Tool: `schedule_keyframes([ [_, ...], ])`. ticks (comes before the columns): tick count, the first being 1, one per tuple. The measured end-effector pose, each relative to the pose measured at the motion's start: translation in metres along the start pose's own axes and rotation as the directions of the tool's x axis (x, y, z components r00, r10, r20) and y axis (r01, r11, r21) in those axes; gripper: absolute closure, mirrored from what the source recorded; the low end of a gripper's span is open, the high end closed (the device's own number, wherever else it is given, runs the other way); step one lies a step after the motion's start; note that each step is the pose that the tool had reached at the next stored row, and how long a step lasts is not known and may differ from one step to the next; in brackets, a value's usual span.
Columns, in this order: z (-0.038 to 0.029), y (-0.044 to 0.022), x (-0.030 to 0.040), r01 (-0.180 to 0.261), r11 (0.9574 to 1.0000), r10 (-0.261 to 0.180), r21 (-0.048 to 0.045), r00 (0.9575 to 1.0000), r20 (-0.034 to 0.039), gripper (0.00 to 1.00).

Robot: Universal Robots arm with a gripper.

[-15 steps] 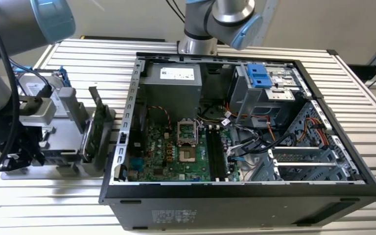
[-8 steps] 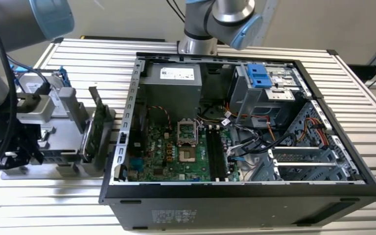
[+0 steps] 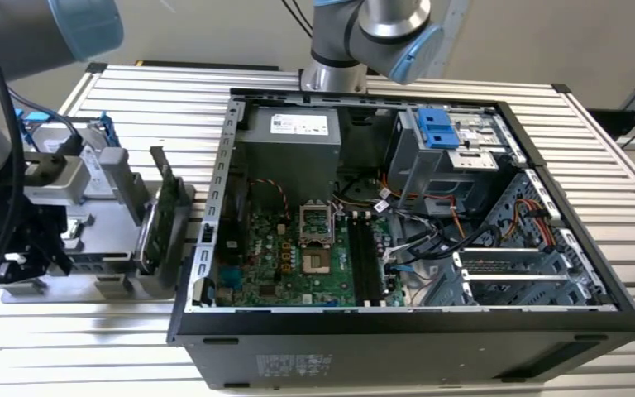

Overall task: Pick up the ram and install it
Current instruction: 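Pick up the ram and move it above insertion slot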

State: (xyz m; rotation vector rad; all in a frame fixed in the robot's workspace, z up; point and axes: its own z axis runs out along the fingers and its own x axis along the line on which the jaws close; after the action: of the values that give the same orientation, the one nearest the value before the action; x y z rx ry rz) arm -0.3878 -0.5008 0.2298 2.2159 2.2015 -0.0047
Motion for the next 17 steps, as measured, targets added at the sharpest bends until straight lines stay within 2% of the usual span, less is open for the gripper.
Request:
schedule_keyframes([
  [8,-0.0046,-0.0001,0.0000,0.000,1.0000,0.000,0.0002,1.0000,0.0001,1.00],
  [17,-0.0139,0.0000,-0.0002,0.000,1.0000,0.000,0.0002,1.0000,0.0002,1.00],
])
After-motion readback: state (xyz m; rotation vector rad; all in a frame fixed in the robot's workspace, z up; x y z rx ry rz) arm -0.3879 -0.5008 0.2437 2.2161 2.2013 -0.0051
